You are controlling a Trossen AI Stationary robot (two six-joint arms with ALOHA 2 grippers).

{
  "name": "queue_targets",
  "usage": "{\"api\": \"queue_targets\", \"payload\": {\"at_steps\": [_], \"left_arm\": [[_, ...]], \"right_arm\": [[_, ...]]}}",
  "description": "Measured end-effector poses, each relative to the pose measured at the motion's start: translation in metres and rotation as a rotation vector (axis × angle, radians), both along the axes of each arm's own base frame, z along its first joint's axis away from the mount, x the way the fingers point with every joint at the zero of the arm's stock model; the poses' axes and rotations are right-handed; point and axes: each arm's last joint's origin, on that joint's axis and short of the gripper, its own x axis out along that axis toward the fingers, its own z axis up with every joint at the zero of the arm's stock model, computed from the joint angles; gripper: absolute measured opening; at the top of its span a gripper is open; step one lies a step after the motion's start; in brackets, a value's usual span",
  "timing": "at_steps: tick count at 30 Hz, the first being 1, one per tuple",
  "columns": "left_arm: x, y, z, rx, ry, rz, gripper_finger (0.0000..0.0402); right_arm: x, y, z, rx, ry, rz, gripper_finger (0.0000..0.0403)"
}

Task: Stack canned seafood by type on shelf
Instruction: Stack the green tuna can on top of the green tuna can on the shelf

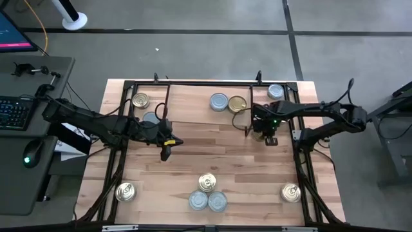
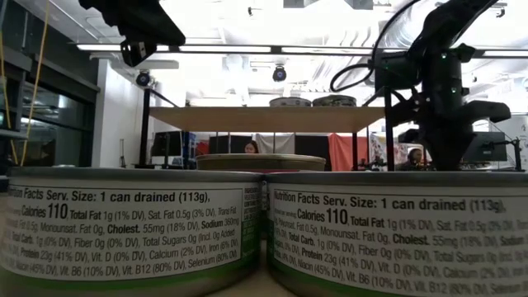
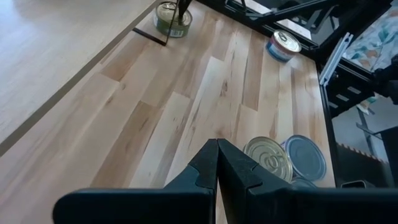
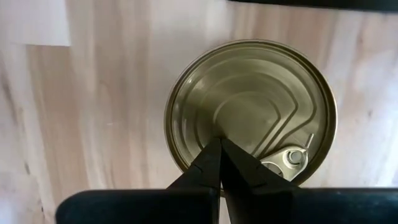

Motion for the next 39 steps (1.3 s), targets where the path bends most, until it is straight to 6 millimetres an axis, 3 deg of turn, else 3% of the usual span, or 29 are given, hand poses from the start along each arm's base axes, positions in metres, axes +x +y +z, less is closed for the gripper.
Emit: {"api": "queue_targets", "payload": {"at_steps": [29,35,39], "left_arm": [[0.001,0.000,0.002,0.018,-0.021,-0.013,0.0000],[0.001,0.000,0.002,0.028,-0.023,0.002,0.0000],[0.001,0.000,0.002,0.029,-0.022,0.004,0.0000]], "right_arm": [[0.011,0.073,0.001,0.071,-0.005,0.394,0.0000],[0.029,0.080,0.007,0.119,-0.149,0.240,0.0000],[0.033,0.089,0.003,0.137,-0.133,0.174,0.0000]]}}
